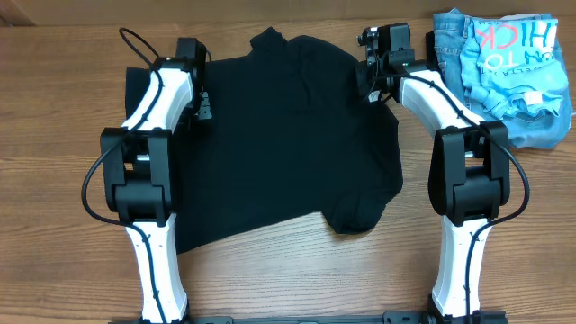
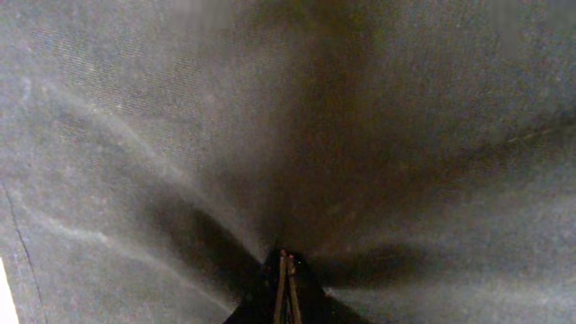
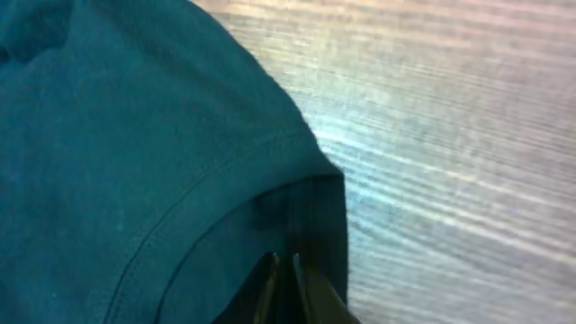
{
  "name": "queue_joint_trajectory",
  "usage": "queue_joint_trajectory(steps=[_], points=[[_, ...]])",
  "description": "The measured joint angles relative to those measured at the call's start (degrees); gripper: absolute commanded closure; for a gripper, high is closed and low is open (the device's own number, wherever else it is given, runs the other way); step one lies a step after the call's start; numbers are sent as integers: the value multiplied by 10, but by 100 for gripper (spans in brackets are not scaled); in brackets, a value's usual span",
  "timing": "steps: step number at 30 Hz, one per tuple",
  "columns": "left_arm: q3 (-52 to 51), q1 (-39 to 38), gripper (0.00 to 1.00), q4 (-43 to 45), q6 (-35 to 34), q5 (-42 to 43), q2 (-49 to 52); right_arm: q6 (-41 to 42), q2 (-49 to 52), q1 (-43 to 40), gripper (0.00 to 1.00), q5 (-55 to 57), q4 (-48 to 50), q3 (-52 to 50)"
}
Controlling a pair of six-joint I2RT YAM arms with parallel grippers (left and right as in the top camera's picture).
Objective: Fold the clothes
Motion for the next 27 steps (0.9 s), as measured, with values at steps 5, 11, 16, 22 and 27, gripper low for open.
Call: queue_joint_trajectory(steps=[5, 11, 16, 22, 27], points=[[-17, 4, 71, 94, -8, 33, -38, -15, 3, 0, 94, 6, 18, 0], [-18, 4, 85, 159, -8, 120, -135, -20, 44, 0, 96, 4, -5, 10], [-18, 4, 86, 157, -6, 132, -134, -22, 33, -12, 96, 26, -169, 39], [-18, 4, 86, 152, 14, 135, -134, 5, 22, -35, 96, 38, -283, 46], [-18, 4, 85, 140, 23, 135, -134, 33, 0, -35, 94, 55, -305, 27]])
